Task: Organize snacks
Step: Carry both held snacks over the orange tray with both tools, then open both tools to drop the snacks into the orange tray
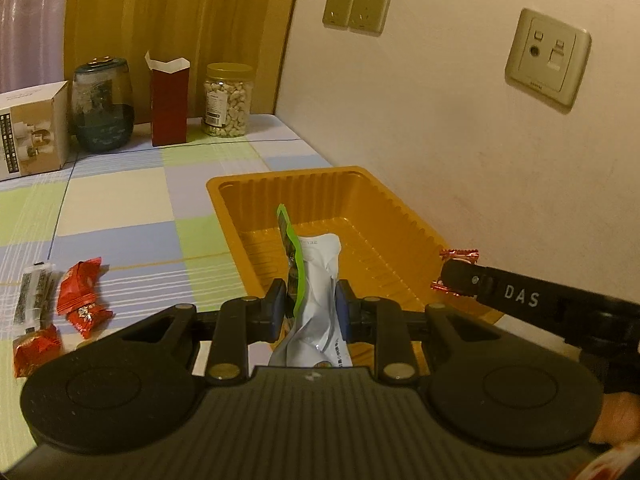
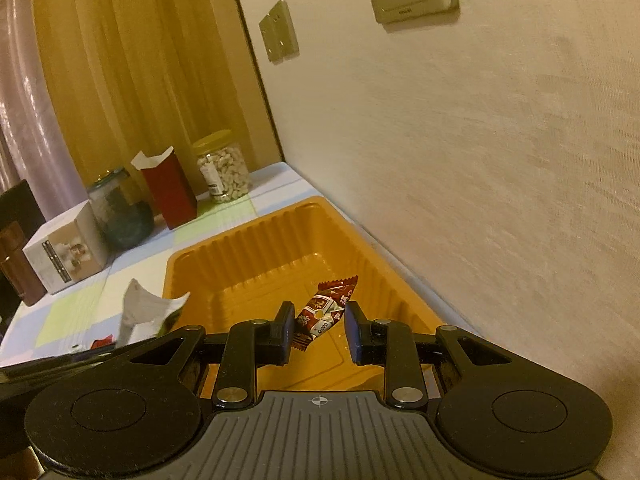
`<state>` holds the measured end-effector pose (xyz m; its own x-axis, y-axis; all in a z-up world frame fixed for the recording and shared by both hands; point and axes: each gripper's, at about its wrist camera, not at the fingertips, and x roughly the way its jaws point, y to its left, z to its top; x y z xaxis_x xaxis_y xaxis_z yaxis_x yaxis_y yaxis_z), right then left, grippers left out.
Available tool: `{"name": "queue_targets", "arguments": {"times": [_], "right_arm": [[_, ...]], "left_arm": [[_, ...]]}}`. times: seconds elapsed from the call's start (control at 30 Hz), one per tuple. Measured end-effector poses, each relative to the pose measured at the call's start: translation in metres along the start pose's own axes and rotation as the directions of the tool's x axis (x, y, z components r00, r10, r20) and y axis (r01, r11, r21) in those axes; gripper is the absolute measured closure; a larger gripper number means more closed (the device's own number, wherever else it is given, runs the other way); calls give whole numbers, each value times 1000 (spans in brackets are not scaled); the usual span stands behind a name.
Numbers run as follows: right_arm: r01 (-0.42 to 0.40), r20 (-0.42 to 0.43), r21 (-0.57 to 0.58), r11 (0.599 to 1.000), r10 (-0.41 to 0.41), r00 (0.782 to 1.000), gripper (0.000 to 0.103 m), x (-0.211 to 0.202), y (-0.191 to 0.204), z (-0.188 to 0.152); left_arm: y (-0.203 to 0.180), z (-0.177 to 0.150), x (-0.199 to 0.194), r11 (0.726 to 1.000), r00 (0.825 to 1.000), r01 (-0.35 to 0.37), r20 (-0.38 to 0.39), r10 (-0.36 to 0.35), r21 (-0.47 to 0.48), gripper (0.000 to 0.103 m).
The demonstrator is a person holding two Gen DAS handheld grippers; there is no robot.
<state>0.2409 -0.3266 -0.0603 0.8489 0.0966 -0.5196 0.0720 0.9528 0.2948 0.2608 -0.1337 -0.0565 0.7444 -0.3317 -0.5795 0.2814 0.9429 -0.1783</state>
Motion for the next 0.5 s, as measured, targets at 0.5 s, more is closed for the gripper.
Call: {"name": "queue_targets", "arguments": {"times": [0.5], "right_arm": [[-39,-16,20,999,39,999,75,2,-1,-1]], "left_arm": [[25,-6,-27,996,997,-59,37,61,-65,76]]}}
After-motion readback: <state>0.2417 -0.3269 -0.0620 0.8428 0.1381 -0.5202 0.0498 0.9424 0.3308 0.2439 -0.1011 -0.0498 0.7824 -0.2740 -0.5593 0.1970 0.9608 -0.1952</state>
